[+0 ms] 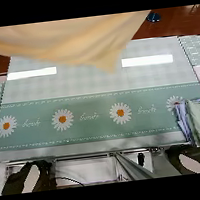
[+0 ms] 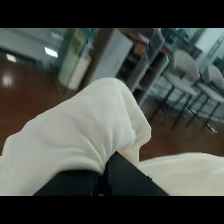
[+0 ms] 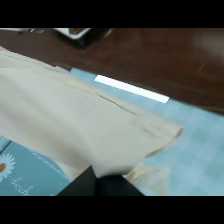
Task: Fold the shirts.
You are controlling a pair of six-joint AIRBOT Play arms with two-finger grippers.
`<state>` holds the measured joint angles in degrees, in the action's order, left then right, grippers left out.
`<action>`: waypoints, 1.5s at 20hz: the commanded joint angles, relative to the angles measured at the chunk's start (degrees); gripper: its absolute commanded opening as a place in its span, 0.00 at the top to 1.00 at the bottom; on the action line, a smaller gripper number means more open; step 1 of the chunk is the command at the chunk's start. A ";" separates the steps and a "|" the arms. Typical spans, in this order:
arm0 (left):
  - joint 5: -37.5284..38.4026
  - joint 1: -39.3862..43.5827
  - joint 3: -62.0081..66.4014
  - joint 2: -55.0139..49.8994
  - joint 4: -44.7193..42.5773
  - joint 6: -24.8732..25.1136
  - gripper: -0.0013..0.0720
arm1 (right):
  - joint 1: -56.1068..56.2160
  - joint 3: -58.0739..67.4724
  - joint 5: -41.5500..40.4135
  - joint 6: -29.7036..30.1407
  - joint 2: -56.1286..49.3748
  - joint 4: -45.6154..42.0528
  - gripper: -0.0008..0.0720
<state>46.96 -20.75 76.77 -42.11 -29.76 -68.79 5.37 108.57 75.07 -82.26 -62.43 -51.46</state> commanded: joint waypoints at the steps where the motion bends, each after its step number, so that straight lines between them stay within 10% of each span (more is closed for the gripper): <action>1: -0.37 -10.32 5.18 8.52 -0.33 -0.20 0.95 | -0.66 8.00 5.77 -1.95 9.14 -8.96 0.96; 11: 19.91 3.04 3.80 20.76 -19.76 -5.97 0.95 | -0.66 5.22 17.84 -8.02 23.71 -23.85 0.96; 17: 17.07 4.72 -10.16 19.56 -18.62 -9.33 0.95 | -0.66 -10.08 17.07 -8.87 23.41 -31.85 0.96; 30: -5.42 22.40 -13.40 -31.47 -9.22 -0.44 0.95 | -2.10 -22.99 -4.46 -10.86 -16.04 -34.97 0.96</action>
<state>46.87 -0.84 60.16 -61.08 -39.83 -69.97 4.23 84.71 76.29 -92.47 -68.16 -88.40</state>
